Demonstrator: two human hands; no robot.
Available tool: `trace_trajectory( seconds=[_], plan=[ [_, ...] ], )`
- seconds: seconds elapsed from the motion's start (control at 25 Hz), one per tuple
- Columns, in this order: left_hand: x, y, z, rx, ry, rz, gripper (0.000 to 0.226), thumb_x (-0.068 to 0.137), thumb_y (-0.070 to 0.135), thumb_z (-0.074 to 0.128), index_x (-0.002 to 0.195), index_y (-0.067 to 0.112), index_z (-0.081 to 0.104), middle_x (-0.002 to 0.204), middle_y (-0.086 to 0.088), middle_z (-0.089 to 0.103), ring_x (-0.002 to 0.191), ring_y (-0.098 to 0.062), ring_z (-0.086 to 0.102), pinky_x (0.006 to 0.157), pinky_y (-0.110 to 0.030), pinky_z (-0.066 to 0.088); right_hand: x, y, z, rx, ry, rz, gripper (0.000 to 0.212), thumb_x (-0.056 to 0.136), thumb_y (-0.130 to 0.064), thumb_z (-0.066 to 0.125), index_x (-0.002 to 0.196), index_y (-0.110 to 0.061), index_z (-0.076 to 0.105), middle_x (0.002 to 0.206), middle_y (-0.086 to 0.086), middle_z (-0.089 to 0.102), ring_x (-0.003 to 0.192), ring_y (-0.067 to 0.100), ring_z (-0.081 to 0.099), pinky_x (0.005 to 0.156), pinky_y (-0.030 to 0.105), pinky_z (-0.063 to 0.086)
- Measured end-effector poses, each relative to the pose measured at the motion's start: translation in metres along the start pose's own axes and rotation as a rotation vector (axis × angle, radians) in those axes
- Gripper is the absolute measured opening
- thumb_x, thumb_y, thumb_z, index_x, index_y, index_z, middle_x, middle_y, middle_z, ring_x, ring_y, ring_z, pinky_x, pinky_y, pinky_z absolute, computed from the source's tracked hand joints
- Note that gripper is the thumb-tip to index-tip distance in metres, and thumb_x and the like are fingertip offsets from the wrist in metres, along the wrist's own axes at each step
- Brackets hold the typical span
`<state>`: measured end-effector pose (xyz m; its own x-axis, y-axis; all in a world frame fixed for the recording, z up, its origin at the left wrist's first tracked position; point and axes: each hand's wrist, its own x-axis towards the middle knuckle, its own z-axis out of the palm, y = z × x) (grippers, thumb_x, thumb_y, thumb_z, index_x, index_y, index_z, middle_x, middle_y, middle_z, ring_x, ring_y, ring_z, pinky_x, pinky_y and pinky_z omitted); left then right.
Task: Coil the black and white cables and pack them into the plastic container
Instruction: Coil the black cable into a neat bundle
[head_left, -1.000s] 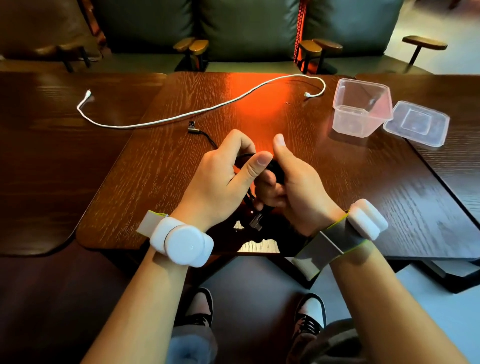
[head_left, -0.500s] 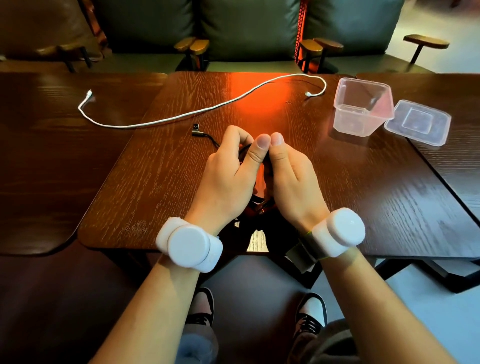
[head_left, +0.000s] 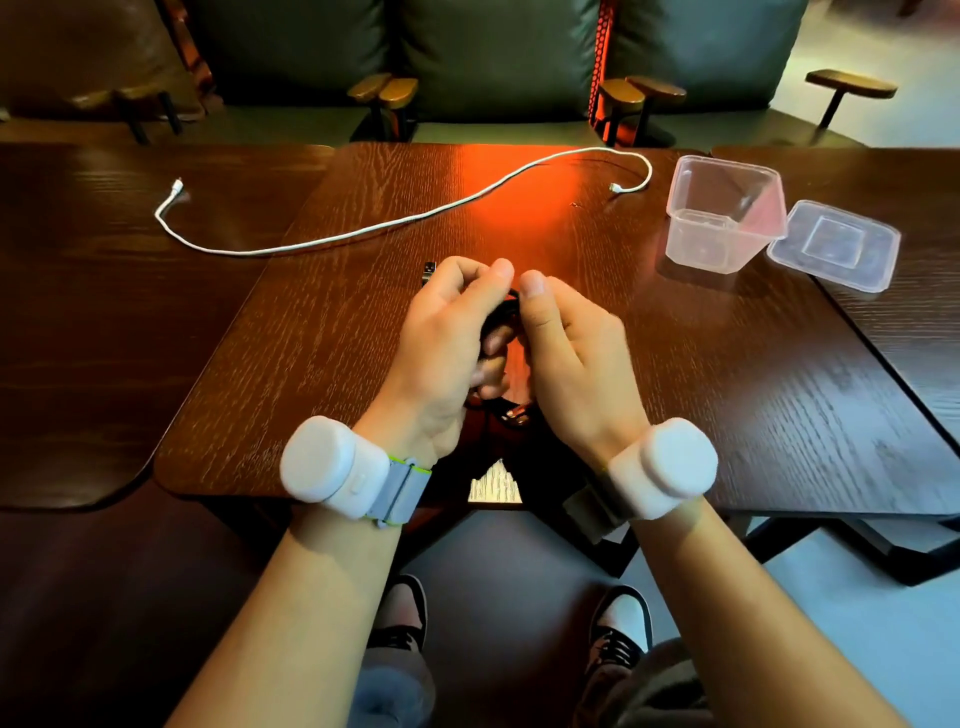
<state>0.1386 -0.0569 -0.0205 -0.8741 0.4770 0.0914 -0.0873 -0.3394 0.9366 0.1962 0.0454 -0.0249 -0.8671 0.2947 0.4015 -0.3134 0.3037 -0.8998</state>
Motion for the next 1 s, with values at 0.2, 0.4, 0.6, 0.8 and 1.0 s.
trace_trajectory(
  seconds=[0.2,0.4,0.6,0.8,1.0],
  plan=[
    [0.004,0.0,-0.013,0.22,0.117,0.126,0.022,0.092,0.035,0.058,0.076,0.023,0.049,0.049,0.0,0.037,0.031,-0.009,0.03,0.036,-0.015,0.024,-0.001,-0.008,0.007,0.554,-0.218,0.464,0.048,0.103,-0.037,0.042,0.06,-0.018,0.05,0.043,-0.007,0.037,0.037,0.011,0.037,0.044,0.022,0.039],
    [0.006,0.003,-0.02,0.438,0.109,0.2,0.017,0.092,0.048,0.051,0.083,0.033,0.051,0.067,-0.026,0.056,0.052,-0.047,0.056,0.046,-0.041,0.044,-0.002,-0.008,0.007,0.809,-0.296,0.527,0.044,0.101,-0.039,0.042,0.067,-0.012,0.046,0.048,0.002,0.039,0.046,0.02,0.043,0.058,0.03,0.049],
    [0.005,0.0,-0.025,0.436,0.024,0.293,0.011,0.095,0.027,0.046,0.091,0.025,0.056,0.052,-0.009,0.05,0.033,-0.021,0.041,0.034,-0.023,0.033,-0.002,-0.009,0.007,0.879,-0.293,0.565,0.039,0.103,-0.037,0.037,0.073,-0.014,0.046,0.048,-0.008,0.027,0.039,0.007,0.023,0.046,0.023,0.036],
    [0.003,0.0,-0.022,0.518,-0.019,0.345,0.019,0.088,0.018,0.041,0.085,0.027,0.058,0.049,0.012,0.051,0.038,-0.003,0.042,0.039,-0.017,0.034,-0.001,-0.012,0.003,0.794,-0.398,0.652,0.046,0.099,-0.038,0.041,0.056,-0.02,0.04,0.042,-0.009,0.021,0.037,0.008,0.014,0.041,0.023,0.024],
    [-0.001,0.002,-0.015,0.483,-0.085,0.334,0.017,0.087,0.021,0.044,0.079,0.027,0.057,0.063,0.017,0.055,0.05,0.0,0.05,0.045,-0.012,0.038,0.001,-0.013,-0.011,0.777,-0.585,0.681,0.056,0.1,-0.041,0.036,0.05,-0.016,0.042,0.035,-0.002,0.027,0.033,0.013,0.022,0.053,0.032,0.036]
  ],
)
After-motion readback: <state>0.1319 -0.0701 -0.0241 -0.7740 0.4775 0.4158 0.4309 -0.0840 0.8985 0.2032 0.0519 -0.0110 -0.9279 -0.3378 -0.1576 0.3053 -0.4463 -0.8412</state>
